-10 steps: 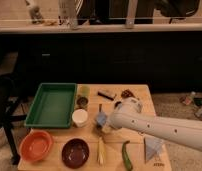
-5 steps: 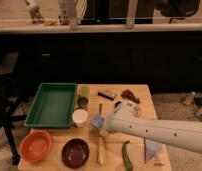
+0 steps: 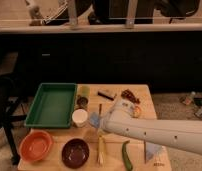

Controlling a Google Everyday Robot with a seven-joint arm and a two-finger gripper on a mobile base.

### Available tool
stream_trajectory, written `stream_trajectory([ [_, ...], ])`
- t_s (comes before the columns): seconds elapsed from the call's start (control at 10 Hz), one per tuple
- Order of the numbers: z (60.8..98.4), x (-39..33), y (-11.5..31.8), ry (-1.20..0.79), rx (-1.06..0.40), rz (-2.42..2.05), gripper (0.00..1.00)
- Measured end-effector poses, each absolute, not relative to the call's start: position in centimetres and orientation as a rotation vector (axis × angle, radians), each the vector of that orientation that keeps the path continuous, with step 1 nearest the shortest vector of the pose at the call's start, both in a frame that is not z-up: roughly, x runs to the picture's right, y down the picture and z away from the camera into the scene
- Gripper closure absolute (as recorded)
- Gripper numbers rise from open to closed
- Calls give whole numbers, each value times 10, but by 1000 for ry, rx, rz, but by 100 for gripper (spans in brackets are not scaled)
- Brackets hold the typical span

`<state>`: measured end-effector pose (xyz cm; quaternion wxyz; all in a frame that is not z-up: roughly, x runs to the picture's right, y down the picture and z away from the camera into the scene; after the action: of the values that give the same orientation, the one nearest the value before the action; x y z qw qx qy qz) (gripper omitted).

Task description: Wipe red bowl with sponge

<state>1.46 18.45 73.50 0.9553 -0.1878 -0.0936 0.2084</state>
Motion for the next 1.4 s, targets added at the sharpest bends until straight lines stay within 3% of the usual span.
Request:
stream_trajectory([
  [0.6, 696, -35, 183, -240, -346, 303, 52],
  [1.2, 683, -133, 211, -305, -419, 98, 52],
  [1.4, 684, -132, 212, -300, -421, 96, 52],
])
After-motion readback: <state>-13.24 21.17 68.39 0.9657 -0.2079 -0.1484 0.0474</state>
